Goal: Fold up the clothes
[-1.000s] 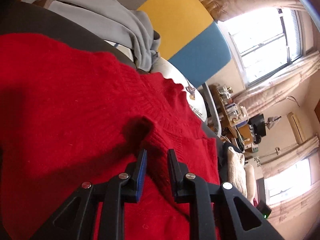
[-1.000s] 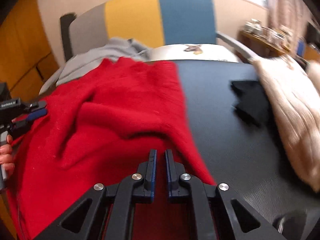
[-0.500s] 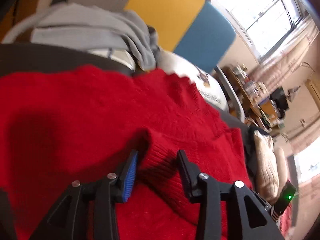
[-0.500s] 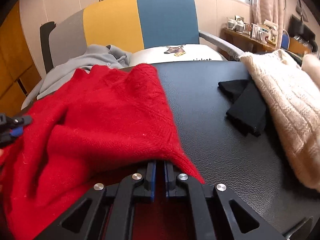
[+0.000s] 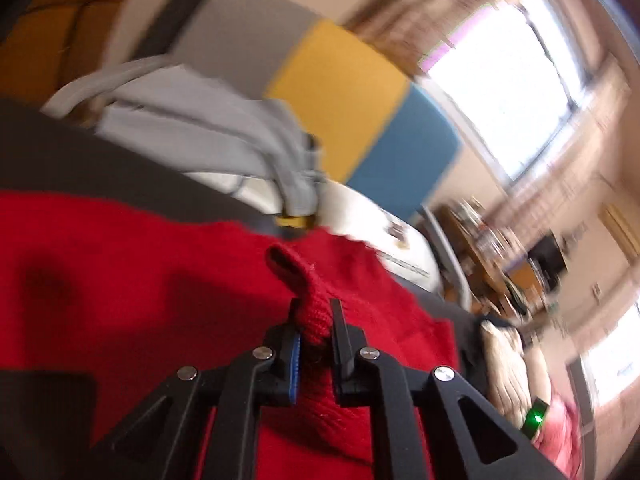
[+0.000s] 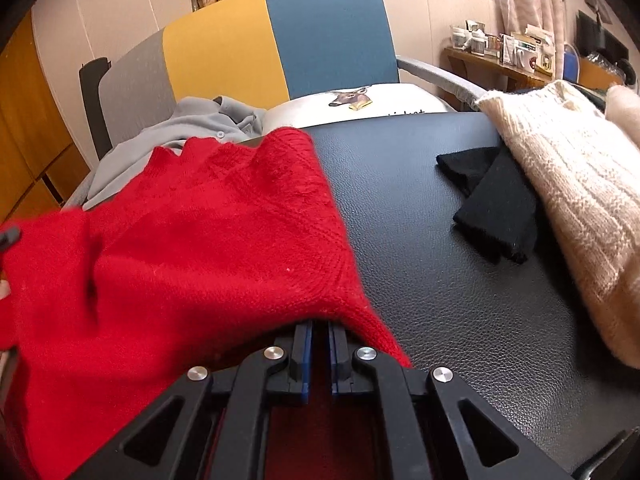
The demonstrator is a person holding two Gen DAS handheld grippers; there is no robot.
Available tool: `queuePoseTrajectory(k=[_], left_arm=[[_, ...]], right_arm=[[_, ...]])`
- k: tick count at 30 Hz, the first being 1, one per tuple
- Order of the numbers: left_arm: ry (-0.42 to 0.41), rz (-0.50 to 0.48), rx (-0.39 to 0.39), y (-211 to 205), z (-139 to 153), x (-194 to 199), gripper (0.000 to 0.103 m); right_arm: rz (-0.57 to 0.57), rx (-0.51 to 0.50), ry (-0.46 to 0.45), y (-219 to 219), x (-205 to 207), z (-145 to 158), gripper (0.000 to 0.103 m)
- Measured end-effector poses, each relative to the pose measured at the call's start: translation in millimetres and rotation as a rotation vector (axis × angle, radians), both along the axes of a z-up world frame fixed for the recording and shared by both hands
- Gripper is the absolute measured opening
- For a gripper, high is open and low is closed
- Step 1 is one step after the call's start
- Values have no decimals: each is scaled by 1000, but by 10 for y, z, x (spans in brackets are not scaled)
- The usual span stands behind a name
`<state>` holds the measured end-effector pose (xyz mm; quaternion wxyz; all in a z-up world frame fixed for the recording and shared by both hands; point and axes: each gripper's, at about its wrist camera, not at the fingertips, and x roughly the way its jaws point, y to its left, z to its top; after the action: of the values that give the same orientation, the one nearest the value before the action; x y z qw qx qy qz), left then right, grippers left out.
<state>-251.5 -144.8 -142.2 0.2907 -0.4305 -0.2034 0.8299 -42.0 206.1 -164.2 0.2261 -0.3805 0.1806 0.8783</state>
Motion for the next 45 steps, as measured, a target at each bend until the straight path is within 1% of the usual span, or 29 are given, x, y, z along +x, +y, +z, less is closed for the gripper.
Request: queuePoseTrajectory(k=[2,8,9,10,11,12,13,15,16,18,20,21,22,24,27,28,29,30,31,32,34,36,38,39,40,41,42,43,45], left_arm=[[-84,0,-10,-50,-262,2,10],[-137,31,125,-136,-452,160,10],[-130,33,149,-137,-415,160,10],[-121,33,173,-137,-373,158,10],[-98,28,185,-118,-317,158,10],[-78,15,182,-77,-283,151,10],[-67,-9,166,-3,-275,154,10],[-71,-60,99,170,-337,157,10],[-74,-85,63,256,-373,158,10],[-85,-101,35,340,-471,172,10],[-97,-91,48,312,-540,188,10],[-115,-85,63,275,-565,185,10],[-135,-80,78,236,-589,179,10],[-153,-66,104,115,-587,182,10],[-144,-23,120,-39,-588,215,10],[-147,-18,126,-53,-617,227,11],[-151,-17,131,-58,-647,240,11],[-141,-16,127,-59,-649,262,11],[-128,-16,121,-59,-643,288,11],[-117,-19,114,-58,-637,304,11],[-107,-27,113,-36,-640,304,12],[-107,-30,125,-53,-653,303,12],[-110,-33,134,-68,-659,295,12],[-111,-34,138,-77,-663,292,12],[-113,-34,138,-83,-664,291,12],[-117,-32,131,-76,-657,285,12],[-121,-31,121,-67,-641,278,12],[-122,-30,119,-49,-608,264,12],[-113,-23,134,-16,-521,228,11]], right_arm=[[30,33,-22,-75,-60,35,9],[234,226,-95,-417,-450,170,9],[217,234,-100,-363,-487,190,6],[160,240,-92,-244,-487,223,5],[95,240,-82,-114,-475,251,3],[5,209,-66,48,-411,248,3],[-62,137,-58,195,-321,197,3],[-177,-5,-53,458,-155,79,2],[-159,-46,-83,462,-117,-12,2],[-104,-13,-69,341,14,-7,4],[-49,24,-77,187,141,83,10],[-25,13,-82,148,213,120,16],[-2,2,-87,109,284,157,19],[45,-17,-85,36,434,244,19],[70,15,52,26,518,595,19],[73,26,93,42,493,711,22],[71,29,113,100,364,783,39],[77,35,104,142,181,798,66],[87,44,86,178,-10,798,73],[109,67,40,193,-231,750,73],[151,112,-56,216,-656,640,68],[185,161,-173,188,-971,431,65],[204,186,-290,177,-1177,201,62],[206,184,-328,181,-1219,100,58],[203,163,-300,204,-1168,65,57],[197,140,-272,227,-1119,44,36],[185,112,-241,256,-1070,64,12],[169,92,-211,285,-1022,91,11],[115,104,-153,359,-924,194,7]])
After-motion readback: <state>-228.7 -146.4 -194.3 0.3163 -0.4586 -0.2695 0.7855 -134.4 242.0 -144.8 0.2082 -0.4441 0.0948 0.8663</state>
